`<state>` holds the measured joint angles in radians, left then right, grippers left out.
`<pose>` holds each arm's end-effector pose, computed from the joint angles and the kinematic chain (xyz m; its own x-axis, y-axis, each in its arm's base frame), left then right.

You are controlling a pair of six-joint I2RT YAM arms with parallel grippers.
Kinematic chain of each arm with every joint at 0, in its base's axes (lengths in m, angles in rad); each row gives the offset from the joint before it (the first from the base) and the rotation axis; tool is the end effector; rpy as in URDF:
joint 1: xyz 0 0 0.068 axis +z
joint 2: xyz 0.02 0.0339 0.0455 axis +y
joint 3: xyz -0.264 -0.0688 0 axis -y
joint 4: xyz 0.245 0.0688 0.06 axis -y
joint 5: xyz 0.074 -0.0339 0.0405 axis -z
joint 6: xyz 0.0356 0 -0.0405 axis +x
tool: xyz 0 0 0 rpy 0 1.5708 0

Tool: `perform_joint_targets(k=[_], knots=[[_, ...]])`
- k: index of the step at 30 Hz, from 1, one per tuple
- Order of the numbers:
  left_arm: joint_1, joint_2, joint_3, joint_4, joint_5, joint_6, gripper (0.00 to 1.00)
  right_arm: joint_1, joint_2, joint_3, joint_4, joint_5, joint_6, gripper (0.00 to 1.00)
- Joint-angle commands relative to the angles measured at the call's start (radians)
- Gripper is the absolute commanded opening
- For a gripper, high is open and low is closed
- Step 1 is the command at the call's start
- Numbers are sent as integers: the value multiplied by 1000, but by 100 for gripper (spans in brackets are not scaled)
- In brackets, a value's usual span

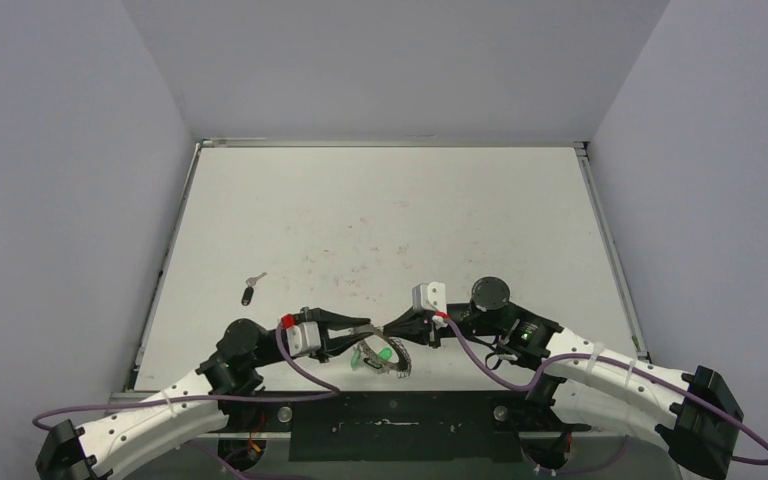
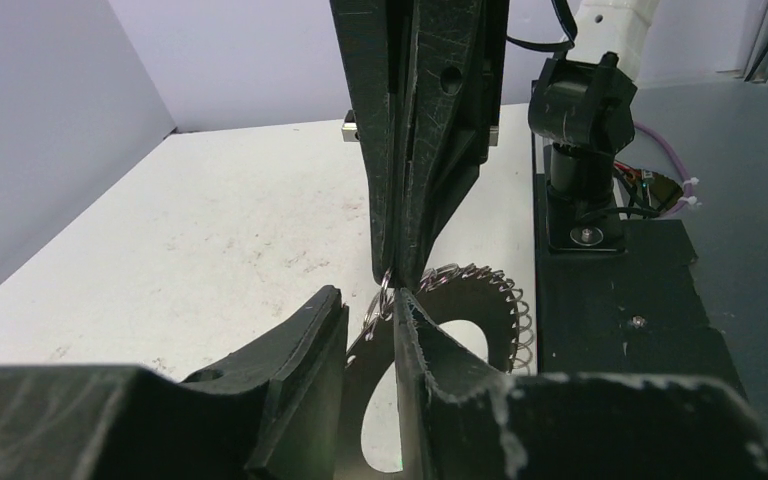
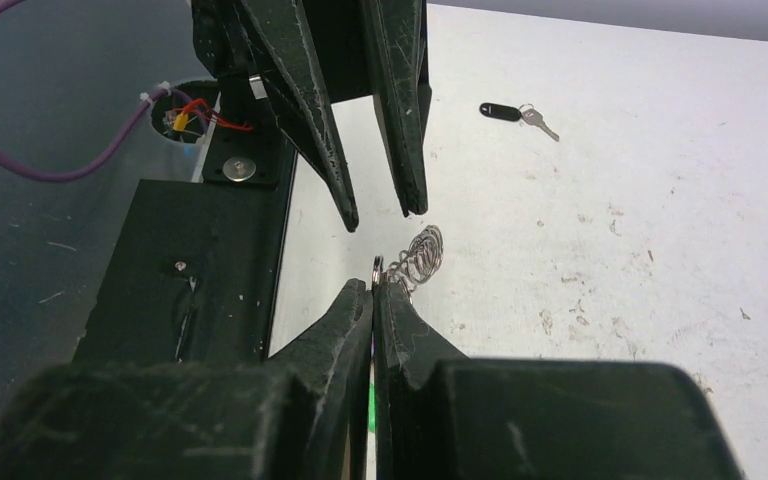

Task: Put the keys on the keyring
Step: Adjust the keyring.

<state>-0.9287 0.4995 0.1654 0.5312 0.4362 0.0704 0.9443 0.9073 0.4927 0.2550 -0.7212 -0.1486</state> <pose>0.0739 -0.1240 0.2371 0.1855 -0.1416 -0.9724 0.9633 0.2215 0.1515 0.1013 0.1801 0.2617 0.0545 -0.1143 -0.9919 -0.9935 -0.1059 -0.0424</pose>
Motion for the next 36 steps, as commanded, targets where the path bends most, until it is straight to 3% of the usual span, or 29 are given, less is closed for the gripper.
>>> perform_joint_targets(k=[1,5,12,24,36], knots=[[-5,-17,21,-37,39,62,24,8,-19,46,52,-11,-32,0],[-6,1,31,-36,75,74,29,8,-19,51,57,-21,-28,0],[-5,59,44,1,92,74,30,10,-11,55,60,-48,-18,0],[-5,116,63,49,78,80,20,11,-9,58,55,-58,-17,0],[-5,149,87,80,103,66,19,10,7,64,42,-38,-23,0]])
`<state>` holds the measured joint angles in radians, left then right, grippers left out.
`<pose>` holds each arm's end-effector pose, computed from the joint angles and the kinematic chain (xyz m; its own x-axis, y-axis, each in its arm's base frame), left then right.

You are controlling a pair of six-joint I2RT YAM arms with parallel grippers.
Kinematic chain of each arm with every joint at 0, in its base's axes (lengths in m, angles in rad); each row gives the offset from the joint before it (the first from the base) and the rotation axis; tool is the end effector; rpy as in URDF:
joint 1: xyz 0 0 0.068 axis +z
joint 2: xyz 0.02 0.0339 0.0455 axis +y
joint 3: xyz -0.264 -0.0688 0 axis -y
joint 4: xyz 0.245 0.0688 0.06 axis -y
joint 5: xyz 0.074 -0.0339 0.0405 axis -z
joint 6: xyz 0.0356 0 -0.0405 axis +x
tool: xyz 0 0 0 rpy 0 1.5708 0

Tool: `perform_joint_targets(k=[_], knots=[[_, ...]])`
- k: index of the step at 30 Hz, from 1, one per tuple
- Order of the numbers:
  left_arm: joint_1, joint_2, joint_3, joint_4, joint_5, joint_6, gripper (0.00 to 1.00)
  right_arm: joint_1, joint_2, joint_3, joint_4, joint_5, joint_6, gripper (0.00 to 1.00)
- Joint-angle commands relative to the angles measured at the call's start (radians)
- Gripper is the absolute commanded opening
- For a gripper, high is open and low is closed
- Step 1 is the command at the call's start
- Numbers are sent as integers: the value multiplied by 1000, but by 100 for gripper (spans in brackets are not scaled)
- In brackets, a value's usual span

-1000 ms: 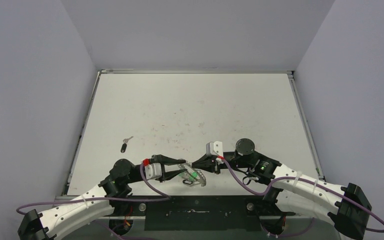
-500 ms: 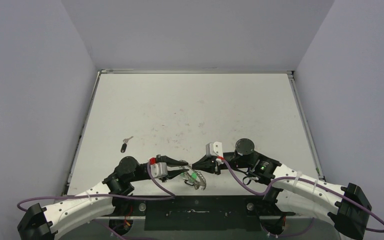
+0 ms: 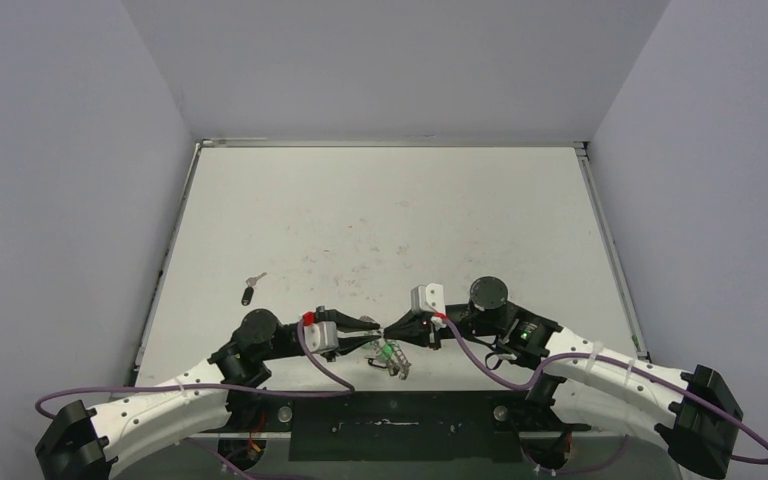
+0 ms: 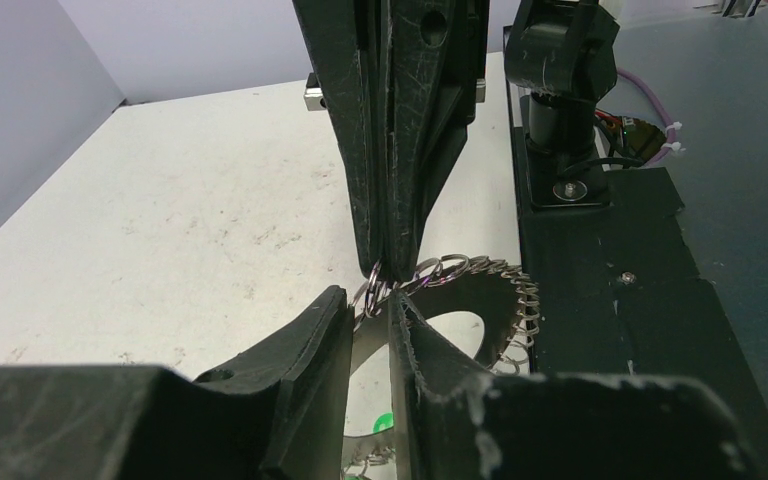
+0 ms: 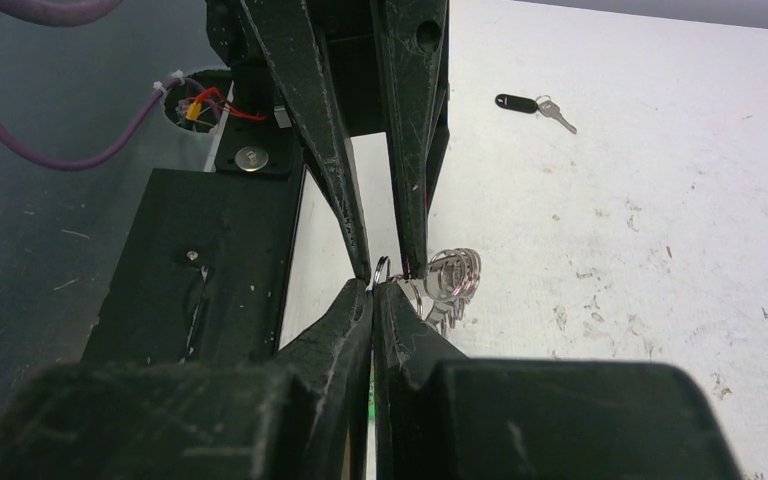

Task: Put the keys on the keyring
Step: Adjust the keyring.

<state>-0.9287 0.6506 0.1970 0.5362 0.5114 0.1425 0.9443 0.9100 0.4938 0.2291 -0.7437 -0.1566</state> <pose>0.0825 -0.1395 0.2286 0.1896 -0.0467 -0.9808 0.9734 0.1397 0.1815 0.1005 0.1800 0.2591 0.0461 -0.1321 -0.9902 -0.9912 -0.1296 -0.0288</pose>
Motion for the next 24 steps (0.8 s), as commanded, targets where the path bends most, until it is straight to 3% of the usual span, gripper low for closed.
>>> perform_joint_targets(k=[1,8,13,24], knots=[[-6,-4,56,74,30,-6,19,10,5,63,66,-14,-15,0],[-5,-17,55,51,26,0,19,10,3,63,70,-2,-15,0],[-6,-12,67,17,22,18,0,10,10,67,70,-6,-15,0],[-6,-13,123,-123,2,59,1,10,16,69,38,12,-31,0]])
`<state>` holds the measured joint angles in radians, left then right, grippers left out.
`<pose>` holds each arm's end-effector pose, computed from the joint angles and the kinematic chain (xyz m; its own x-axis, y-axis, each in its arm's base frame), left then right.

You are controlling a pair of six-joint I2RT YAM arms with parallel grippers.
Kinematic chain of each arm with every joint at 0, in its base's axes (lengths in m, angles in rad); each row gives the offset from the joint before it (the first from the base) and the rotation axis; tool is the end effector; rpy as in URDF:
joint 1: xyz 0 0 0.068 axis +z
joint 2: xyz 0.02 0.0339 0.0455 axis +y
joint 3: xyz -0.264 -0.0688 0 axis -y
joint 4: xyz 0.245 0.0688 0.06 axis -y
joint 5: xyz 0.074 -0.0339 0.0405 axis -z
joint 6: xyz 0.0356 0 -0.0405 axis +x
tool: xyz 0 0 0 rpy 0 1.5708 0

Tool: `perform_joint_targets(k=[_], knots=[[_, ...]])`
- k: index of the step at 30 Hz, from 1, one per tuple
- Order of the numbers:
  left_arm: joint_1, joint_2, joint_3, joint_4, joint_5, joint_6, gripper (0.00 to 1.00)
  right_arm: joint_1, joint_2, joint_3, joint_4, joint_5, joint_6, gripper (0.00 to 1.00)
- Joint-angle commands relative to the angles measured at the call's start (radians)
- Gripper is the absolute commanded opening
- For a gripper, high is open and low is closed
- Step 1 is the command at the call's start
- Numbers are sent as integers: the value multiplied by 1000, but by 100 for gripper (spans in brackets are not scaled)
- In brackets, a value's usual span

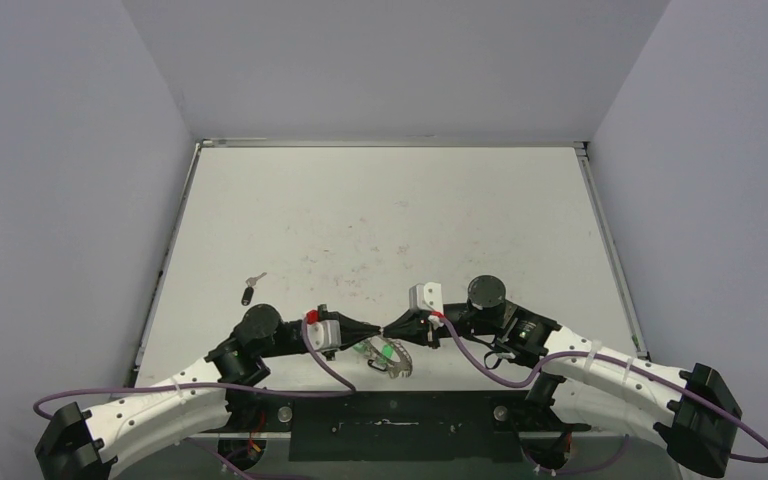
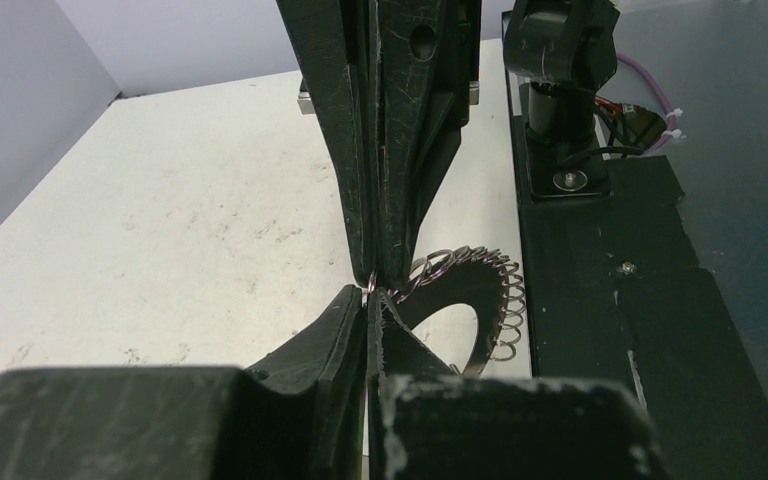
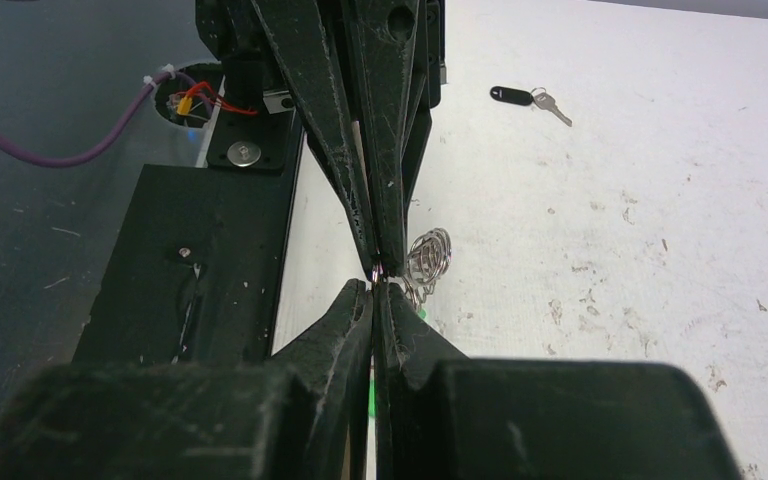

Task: Put the keys on the keyring
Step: Adjust the keyring.

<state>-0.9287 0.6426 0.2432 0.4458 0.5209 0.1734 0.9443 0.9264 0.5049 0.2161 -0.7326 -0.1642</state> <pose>0.0831 -0.1407 0.2366 0.1986 -0.0157 -0.9800 0.9727 0.1259 0.1951 0.1026 0.1824 0.2586 0.0432 -0.1476 -0.9881 -0.9924 -0.1203 -0.0255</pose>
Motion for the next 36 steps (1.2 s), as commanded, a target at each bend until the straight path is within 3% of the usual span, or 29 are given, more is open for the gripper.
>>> perform_joint_targets(k=[1,4,13,19,23,31,36], knots=[[-6,-3,82,-47,-12,31,8,11,0,58,49,1,-24,0],[-5,2,94,-73,-15,38,16,12,2,60,51,-1,-24,0],[-5,21,107,-98,-12,50,11,14,9,60,54,-3,-24,0],[-5,22,120,-144,-19,65,17,14,9,60,55,-1,-24,0],[-6,16,125,-146,-18,66,0,14,10,60,49,2,-27,0],[-6,9,167,-250,-54,70,0,13,-5,70,-14,68,-56,0],[-6,14,231,-391,-95,86,0,14,-9,91,-96,111,-96,16]])
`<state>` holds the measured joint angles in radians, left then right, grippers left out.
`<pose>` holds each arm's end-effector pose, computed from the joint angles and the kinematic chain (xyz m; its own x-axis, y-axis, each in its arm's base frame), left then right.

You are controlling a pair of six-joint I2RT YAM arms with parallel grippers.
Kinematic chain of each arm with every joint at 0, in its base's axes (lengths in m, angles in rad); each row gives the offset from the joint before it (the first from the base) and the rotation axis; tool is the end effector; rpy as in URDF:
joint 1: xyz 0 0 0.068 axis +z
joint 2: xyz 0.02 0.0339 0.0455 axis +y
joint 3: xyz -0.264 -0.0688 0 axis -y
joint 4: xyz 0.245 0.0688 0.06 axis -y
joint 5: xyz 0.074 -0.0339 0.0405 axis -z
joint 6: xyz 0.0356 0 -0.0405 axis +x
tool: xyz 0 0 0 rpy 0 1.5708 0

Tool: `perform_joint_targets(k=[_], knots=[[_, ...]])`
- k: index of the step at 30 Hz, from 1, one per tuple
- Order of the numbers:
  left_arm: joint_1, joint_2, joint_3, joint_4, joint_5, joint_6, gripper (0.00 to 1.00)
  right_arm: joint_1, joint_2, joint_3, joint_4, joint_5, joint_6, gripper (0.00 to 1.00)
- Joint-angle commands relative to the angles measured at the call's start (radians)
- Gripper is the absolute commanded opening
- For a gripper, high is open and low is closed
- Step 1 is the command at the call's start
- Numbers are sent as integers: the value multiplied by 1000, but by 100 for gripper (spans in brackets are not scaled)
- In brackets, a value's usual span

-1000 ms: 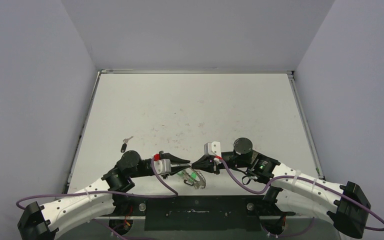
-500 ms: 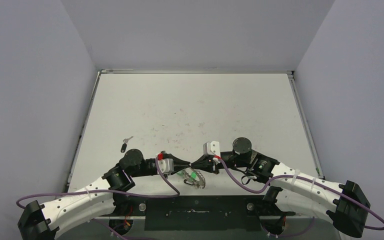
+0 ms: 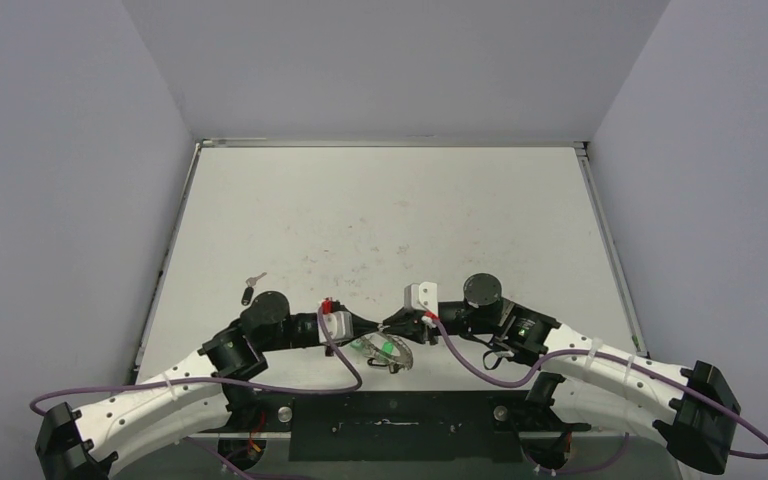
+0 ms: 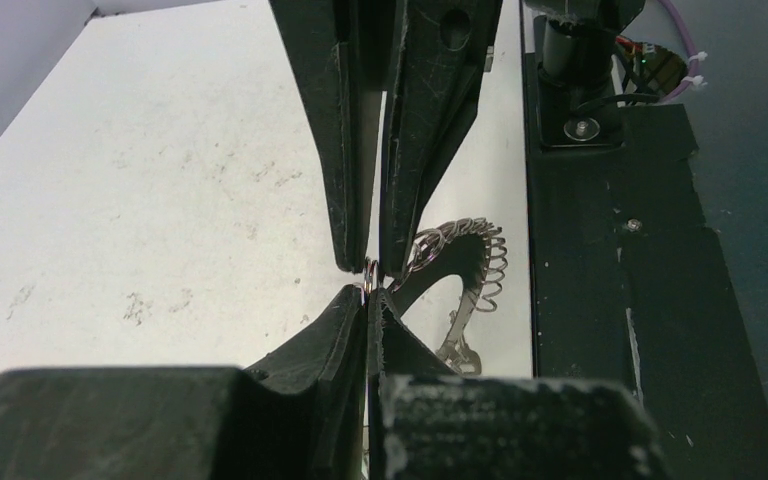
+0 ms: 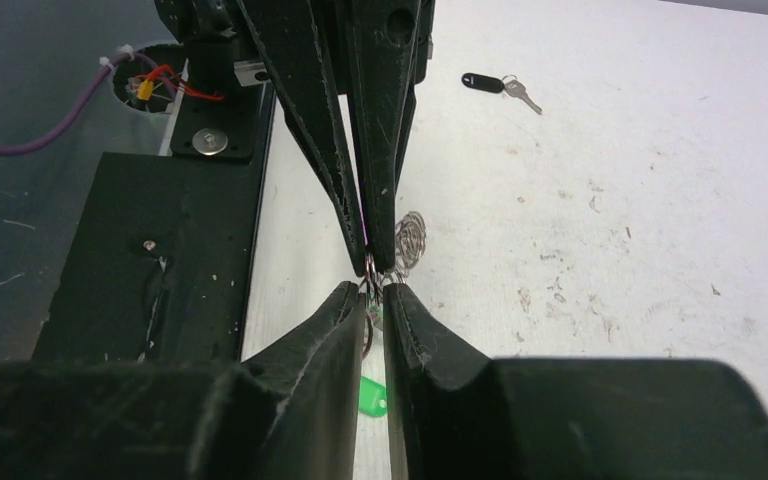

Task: Put the keys on the keyring
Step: Adjust the keyring.

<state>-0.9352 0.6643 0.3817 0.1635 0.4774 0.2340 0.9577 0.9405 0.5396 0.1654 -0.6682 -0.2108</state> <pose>0.0872 -0.1457 0.2530 0.1599 0.1301 -0.9785 0.9751 0.1336 0.1771 0.1042 0.1865 0.2626 0.0756 -0.1780 -0.9811 -0.9948 -0.0801 -0.0621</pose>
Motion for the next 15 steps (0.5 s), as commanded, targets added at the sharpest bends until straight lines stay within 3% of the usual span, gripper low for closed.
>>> perform_joint_targets(k=[1,11,15], knots=[[1,-5,103,-137,-60,27,0,1,-24,62,-61,57,-57,22],[0,25,209,-354,-108,53,0,4,-19,79,-103,68,-97,45],[1,69,271,-437,-117,71,0,12,1,100,-108,64,-108,47]])
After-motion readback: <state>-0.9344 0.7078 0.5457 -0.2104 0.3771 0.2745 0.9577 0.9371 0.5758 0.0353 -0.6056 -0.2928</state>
